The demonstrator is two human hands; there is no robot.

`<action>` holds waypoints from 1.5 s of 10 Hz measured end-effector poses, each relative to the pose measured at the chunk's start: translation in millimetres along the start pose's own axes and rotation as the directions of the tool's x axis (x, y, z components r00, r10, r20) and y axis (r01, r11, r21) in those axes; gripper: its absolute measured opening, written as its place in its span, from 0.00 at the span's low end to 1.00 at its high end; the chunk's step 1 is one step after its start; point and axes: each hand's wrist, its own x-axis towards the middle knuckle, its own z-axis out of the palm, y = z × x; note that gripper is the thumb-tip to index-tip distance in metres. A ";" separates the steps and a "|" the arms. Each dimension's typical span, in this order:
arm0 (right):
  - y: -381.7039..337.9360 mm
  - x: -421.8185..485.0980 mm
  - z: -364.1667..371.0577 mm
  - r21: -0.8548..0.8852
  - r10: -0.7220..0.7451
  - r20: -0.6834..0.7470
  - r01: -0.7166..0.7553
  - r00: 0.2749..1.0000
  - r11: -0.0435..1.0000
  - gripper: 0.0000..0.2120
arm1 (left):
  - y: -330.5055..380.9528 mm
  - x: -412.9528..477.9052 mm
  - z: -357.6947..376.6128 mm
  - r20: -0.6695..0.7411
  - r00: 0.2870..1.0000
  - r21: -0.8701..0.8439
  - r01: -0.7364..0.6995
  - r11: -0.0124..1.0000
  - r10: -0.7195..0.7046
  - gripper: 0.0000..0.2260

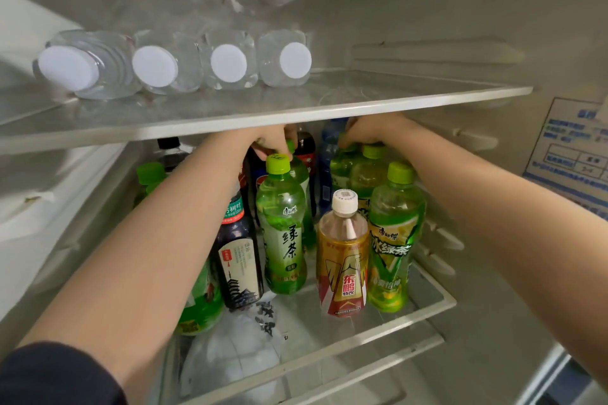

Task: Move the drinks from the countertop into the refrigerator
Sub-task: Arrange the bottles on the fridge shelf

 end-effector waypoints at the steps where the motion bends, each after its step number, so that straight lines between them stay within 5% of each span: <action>1: -6.0 7.2 3.7 0.057 -0.078 0.035 0.076 0.996 0.996 0.12 | -12.1 -1.7 -0.5 0.035 0.996 -0.066 0.082 0.994 -0.080 0.20; 5: -23.3 7.0 15.1 0.310 -0.358 0.086 0.316 0.930 0.897 0.13 | -37.1 -7.9 -6.2 -0.078 0.993 -0.022 0.089 0.996 -0.091 0.18; 7: 3.8 -15.7 0.0 0.280 -0.281 0.050 0.257 0.958 0.925 0.15 | -34.8 -31.6 1.3 -0.349 0.937 -0.248 -0.118 0.961 0.025 0.12; 9: 30.9 -43.3 0.4 0.227 -0.087 0.112 0.060 0.990 0.972 0.16 | -18.0 -63.5 9.0 -0.276 0.943 -0.124 -0.224 0.967 0.184 0.21; 11: 34.1 -55.5 -3.7 0.221 -0.007 0.111 -0.018 0.994 0.975 0.18 | -8.6 -64.4 14.0 -0.193 0.964 0.009 -0.187 0.982 0.185 0.12; 15: 33.9 -75.5 0.0 -0.128 0.093 -0.339 -0.144 0.936 0.981 0.17 | 6.0 -48.8 21.0 -0.256 0.889 -0.008 -0.395 0.919 0.380 0.07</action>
